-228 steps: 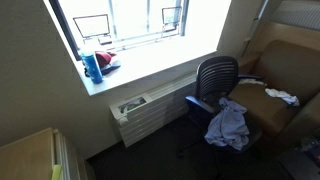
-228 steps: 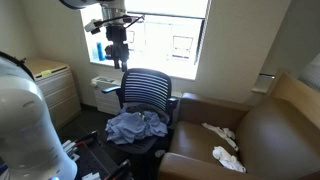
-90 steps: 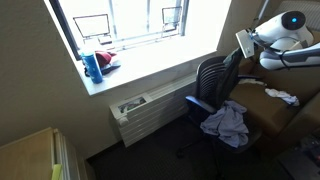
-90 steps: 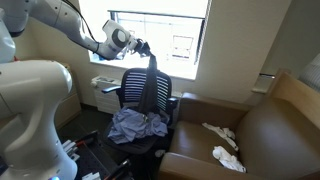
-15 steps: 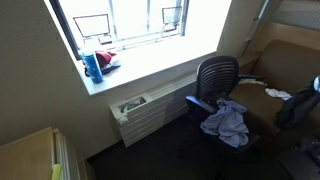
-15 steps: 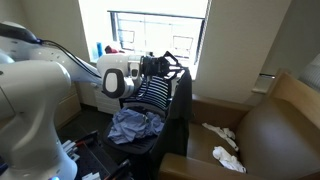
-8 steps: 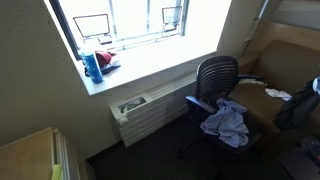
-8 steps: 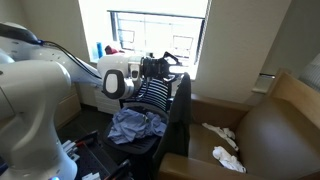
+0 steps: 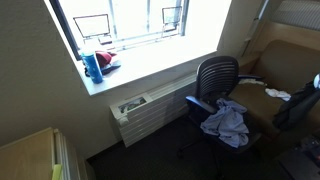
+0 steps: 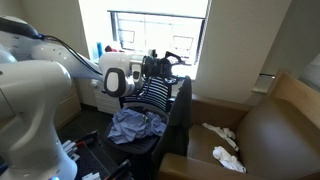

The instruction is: Move the green t-shirt from the chair to the sofa

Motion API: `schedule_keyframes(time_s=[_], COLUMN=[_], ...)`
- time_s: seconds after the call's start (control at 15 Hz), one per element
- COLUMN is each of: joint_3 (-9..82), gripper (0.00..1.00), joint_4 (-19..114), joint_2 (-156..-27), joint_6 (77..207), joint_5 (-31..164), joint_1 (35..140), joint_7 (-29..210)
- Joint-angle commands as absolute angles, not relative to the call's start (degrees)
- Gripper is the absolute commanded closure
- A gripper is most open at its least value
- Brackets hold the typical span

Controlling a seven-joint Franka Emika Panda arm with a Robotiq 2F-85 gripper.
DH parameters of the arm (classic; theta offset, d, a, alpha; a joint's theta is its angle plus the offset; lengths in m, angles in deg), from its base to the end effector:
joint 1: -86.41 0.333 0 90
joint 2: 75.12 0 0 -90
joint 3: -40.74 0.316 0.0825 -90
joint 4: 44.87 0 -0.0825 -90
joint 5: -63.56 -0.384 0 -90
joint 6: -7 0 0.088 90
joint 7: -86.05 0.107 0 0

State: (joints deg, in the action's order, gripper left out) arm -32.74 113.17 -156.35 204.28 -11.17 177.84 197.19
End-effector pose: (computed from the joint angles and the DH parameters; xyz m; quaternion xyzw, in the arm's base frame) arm 0.3779 -0.0589 0.3274 -0.2183 0.6650 -0.6964 0.1585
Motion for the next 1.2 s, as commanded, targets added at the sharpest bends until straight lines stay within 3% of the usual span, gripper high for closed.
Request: schedule_keyframes(time_s=[0.0, 0.13, 0.2, 0.27, 0.33, 0.4, 0.47, 0.6, 0.87, 1.13], joint_3=[-39.83, -42.72, -42.41, -41.2, -41.63, -41.6, -41.48, -40.83, -38.89, -37.57], gripper=[0.69, 0.76, 0.34, 0.38, 0.62, 0.57, 0.76, 0.73, 0.99, 0.97], joint_4=[110.79, 107.99, 105.31, 110.13, 108.77, 108.43, 108.56, 107.55, 104.56, 105.13], joint_2=[-148.23, -145.16, -143.33, -148.63, -147.33, -147.19, -147.45, -146.08, -148.61, -147.8], joint_6=[204.9, 203.89, 203.18, 203.37, 203.47, 203.53, 203.53, 199.19, 186.36, 183.32], joint_5=[-5.86, -2.97, -1.53, -3.82, -3.18, -3.18, -3.23, -3.85, -2.56, -2.55], joint_1=[168.49, 162.07, 158.11, 164.95, 162.25, 161.44, 161.72, 161.93, 154.06, 152.85], joint_7=[199.51, 200.5, 201.39, 200.78, 200.67, 200.44, 200.44, 201.17, 203.44, 202.03])
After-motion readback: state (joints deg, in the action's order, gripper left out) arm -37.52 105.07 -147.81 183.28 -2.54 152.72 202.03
